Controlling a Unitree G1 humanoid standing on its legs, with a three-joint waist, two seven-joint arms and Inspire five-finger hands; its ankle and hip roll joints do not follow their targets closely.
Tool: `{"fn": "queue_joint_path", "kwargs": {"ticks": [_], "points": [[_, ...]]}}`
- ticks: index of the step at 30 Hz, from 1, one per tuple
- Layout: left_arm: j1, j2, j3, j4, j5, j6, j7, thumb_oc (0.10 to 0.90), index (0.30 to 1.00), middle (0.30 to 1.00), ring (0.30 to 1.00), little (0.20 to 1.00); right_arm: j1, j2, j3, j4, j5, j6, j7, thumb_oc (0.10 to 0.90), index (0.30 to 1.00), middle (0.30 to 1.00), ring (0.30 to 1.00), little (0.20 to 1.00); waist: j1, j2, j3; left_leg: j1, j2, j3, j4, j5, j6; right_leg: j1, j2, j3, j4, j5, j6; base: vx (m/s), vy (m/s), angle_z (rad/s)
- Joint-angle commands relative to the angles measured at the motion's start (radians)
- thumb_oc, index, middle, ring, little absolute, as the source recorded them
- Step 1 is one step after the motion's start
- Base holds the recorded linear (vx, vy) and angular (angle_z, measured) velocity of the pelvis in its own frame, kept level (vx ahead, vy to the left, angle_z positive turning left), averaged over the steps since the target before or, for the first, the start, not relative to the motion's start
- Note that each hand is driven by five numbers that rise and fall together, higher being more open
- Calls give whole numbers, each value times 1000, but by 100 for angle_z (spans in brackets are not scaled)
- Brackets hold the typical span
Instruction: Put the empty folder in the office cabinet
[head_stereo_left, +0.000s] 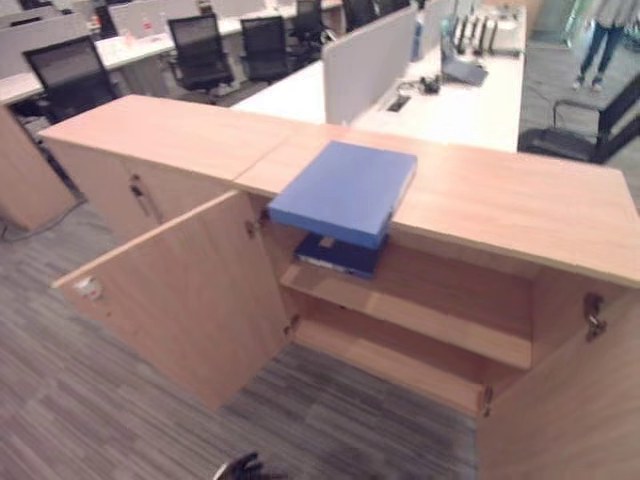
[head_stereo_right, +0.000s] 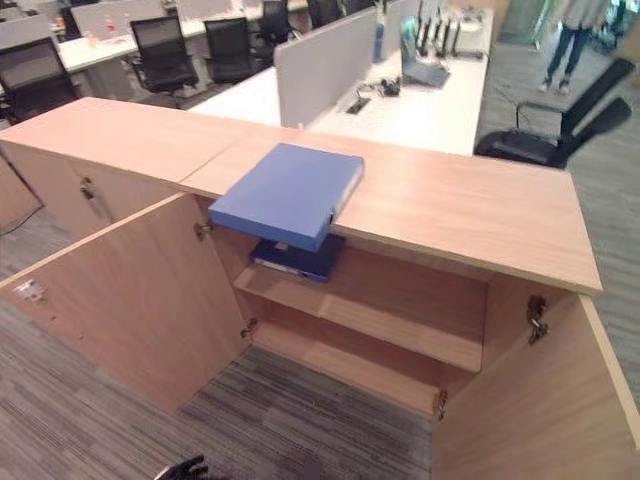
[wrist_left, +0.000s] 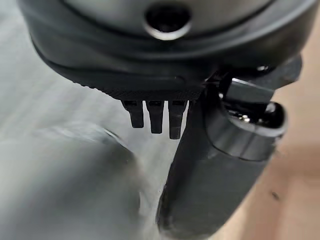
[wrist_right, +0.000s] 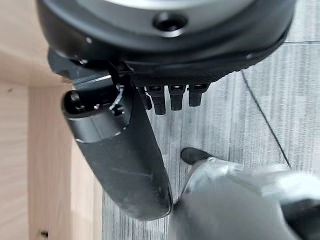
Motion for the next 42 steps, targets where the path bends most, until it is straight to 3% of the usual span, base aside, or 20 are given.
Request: {"fn": "queue_joint_path", "kwargs": {"ticks": [1, 2, 5, 11, 19, 25, 27, 29, 30, 31, 32, 36, 39, 42], "points": [[-15, 28, -23, -76, -40, -22, -15, 800, 900, 900, 900, 900, -38, -30, -25, 12, -5, -13, 5, 800, 900, 900, 900, 900, 80, -27, 54, -16, -93, -124, -159, 165, 42, 80, -115, 7, -44, 10, 157, 87, 128, -104], [-17, 27, -41, -106, -36, -29, -27, 800, 900, 900, 900, 900, -42, -30, -11, 8, -17, -15, 7, 800, 900, 900, 900, 900, 100, -14, 60, -1, -138, -237, -251, 159, 43, 82, -102, 62, -28, 2, 160, 115, 185, -133], [11, 42, -78, -232, -27, -30, -57, 800, 900, 900, 900, 900, -42, -24, -27, 4, -18, -14, 10, 800, 900, 900, 900, 900, 79, 6, 34, 62, -158, -211, -339, 172, 53, 96, -108, 91, -41, 15, 179, 116, 214, -89], [37, 86, -131, -378, 73, -21, -100, 800, 900, 900, 900, 900, -39, -6, -34, 25, -66, -3, 14, 800, 900, 900, 900, 900, 54, 24, 1, 99, -187, -160, -345, 126, 83, 96, -118, 128, -87, 62, 212, 34, 122, -19], [66, 113, -109, -478, 150, -13, -84, 800, 900, 900, 900, 900, -36, 17, -27, 24, -94, -2, 8, 800, 900, 900, 900, 900, 57, 16, -13, 103, -199, -145, -345, 107, 97, 94, -120, 138, -129, 94, 233, -3, 28, -8], [123, 116, 19, -617, 132, -17, -19, 800, 900, 900, 900, 900, -35, 21, -46, 21, -80, 0, -5, 800, 900, 900, 900, 900, 81, 4, -21, 94, -200, -147, -345, 109, 96, 92, -123, 118, -131, 96, 240, -1, 2, 1], [169, 124, 129, -773, 135, -40, 44, 800, 900, 900, 900, 900, -25, 28, -61, 19, -65, 2, -2, 800, 900, 900, 900, 900, 108, -4, -21, 94, -202, -154, -345, 110, 95, 103, -124, 106, -131, 99, 241, 3, 5, 16], [185, 134, 168, -840, 151, -41, 60, 800, 900, 900, 900, 900, -24, 33, -60, 17, -61, 2, 0, 800, 900, 900, 900, 900, 112, -7, -22, 95, -203, -156, -345, 110, 95, 107, -125, 104, -131, 99, 242, 10, 0, 20], [190, 152, 246, -964, 194, -76, 111, 800, 900, 900, 900, 900, -20, 44, -62, 15, -53, -2, 5, 800, 900, 900, 900, 900, 128, -11, -22, 97, -202, -159, -345, 108, 94, 115, -125, 99, -131, 96, 243, 11, -6, 15], [198, 152, 251, -975, 196, -70, 110, 800, 900, 900, 900, 900, -20, 46, -58, 16, -53, -2, 5, 800, 900, 900, 900, 900, 125, -13, -22, 99, -203, -160, -345, 108, 94, 116, -125, 99, -131, 96, 243, 25, -15, 7], [174, 170, 328, -1095, 265, -119, 193, 800, 900, 900, 900, 900, -14, 62, -50, 13, -44, -10, 10, 800, 900, 900, 900, 900, 139, -17, -25, 101, -202, -163, -345, 105, 91, 122, -125, 95, -131, 94, 244, 23, -15, 9], [80, 233, 446, -1286, 530, -155, 397, 800, 900, 900, 900, 900, -11, 97, -5, 6, -54, -27, 5, 800, 900, 900, 900, 900, 145, -30, -32, 106, -202, -164, -345, 99, 84, 128, -126, 92, -131, 95, 246, 17, -15, 7], [3, 261, 489, -1400, 651, -167, 482, 800, 900, 900, 900, 900, -11, 112, 20, 15, -74, -31, 3, 800, 900, 900, 900, 900, 138, -38, -38, 110, -200, -158, -345, 95, 80, 129, -127, 94, -131, 94, 249, 0, 0, 0], [-49, 296, 481, -1476, 723, -186, 496, 800, 900, 900, 900, 900, -12, 117, 30, 22, -84, -40, -3, 800, 900, 900, 900, 900, 131, -40, -44, 116, -199, -154, -345, 92, 78, 132, -126, 96, -131, 93, 250, 0, 0, 0]]}}
